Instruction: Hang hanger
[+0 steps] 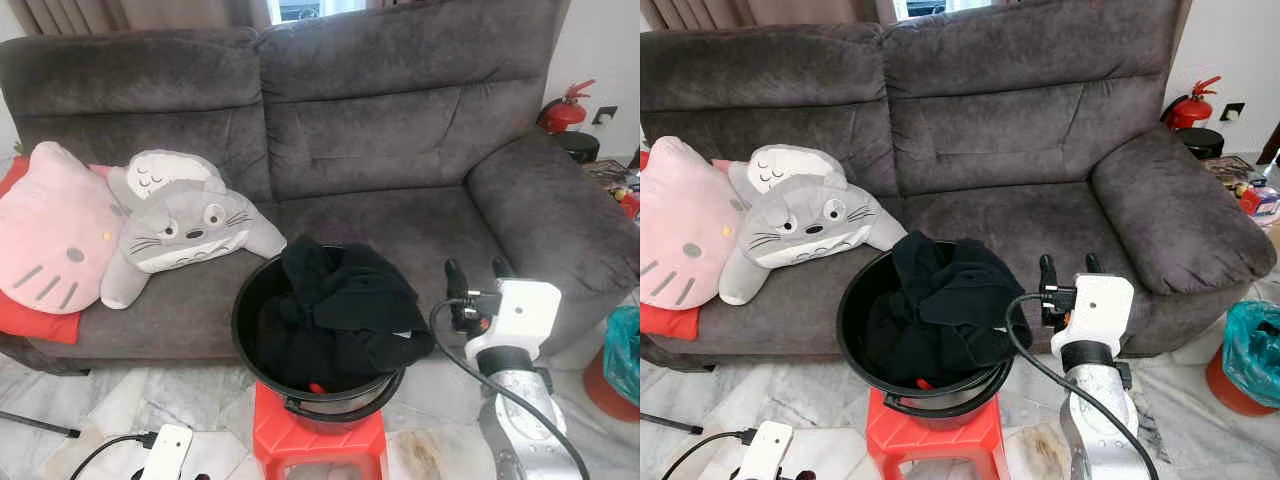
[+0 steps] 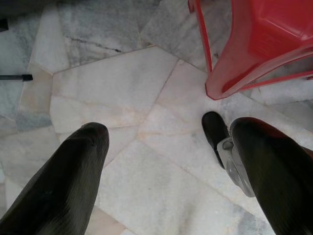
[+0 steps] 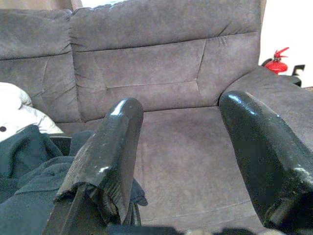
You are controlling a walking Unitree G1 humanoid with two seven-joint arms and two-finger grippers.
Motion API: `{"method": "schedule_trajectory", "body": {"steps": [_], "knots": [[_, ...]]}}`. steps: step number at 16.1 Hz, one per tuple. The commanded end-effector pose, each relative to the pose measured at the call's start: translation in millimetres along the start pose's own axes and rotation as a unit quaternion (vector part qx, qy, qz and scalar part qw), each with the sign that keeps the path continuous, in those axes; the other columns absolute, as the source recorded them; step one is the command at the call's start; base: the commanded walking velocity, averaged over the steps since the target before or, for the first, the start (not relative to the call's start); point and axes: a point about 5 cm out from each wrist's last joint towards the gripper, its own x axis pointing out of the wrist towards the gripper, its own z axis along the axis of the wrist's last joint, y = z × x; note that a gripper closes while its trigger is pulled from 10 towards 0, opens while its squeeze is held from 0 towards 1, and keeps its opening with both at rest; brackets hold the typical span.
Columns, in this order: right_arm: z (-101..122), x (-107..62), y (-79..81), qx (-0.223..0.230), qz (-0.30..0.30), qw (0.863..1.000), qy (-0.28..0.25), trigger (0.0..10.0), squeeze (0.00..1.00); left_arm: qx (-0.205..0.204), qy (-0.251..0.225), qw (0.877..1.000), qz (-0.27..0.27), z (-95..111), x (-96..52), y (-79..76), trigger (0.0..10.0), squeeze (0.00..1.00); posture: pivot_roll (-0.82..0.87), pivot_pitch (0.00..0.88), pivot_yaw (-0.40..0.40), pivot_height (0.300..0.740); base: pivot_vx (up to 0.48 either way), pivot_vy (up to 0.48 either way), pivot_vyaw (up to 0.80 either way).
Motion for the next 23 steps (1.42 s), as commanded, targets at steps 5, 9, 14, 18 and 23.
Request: {"method": "schedule_trajectory", "body": {"steps": [5,9,14,18,23], "knots": [[1.0,2.4,5.5,0.006,0.007,1.0,-0.007,10.0,0.0,0.002,0.015,1.0,0.001,-6.9,-1.2,0.6,10.0,0.0,-0.16,0.0,0.091,0.74,0.0,0.126,0.0],[-0.5,2.9,5.7,0.004,0.009,1.0,-0.005,10.0,0.0,0.002,0.016,1.0,0.0,-8.0,-1.3,-0.2,10.0,0.0,-0.16,0.0,0.088,0.74,0.0,0.316,0.0],[0.3,5.0,6.1,0.004,0.01,1.0,-0.007,10.0,0.0,0.0,0.017,1.0,0.0,-8.2,-1.3,-0.3,10.0,0.0,-0.16,0.0,0.087,0.74,0.0,0.316,0.0],[0.1,6.3,6.8,0.004,0.011,1.0,-0.005,10.0,0.0,-0.001,0.016,1.0,0.001,-6.9,-1.1,0.4,10.0,0.0,-0.15,0.0,0.09,0.74,0.0,0.316,0.0],[-0.6,6.8,8.7,0.006,0.014,1.0,-0.005,10.0,0.0,-0.001,0.024,1.0,0.005,-10.7,-2.4,4.9,10.0,0.0,-0.15,0.0,0.091,0.74,0.0,0.246,0.0]]}}
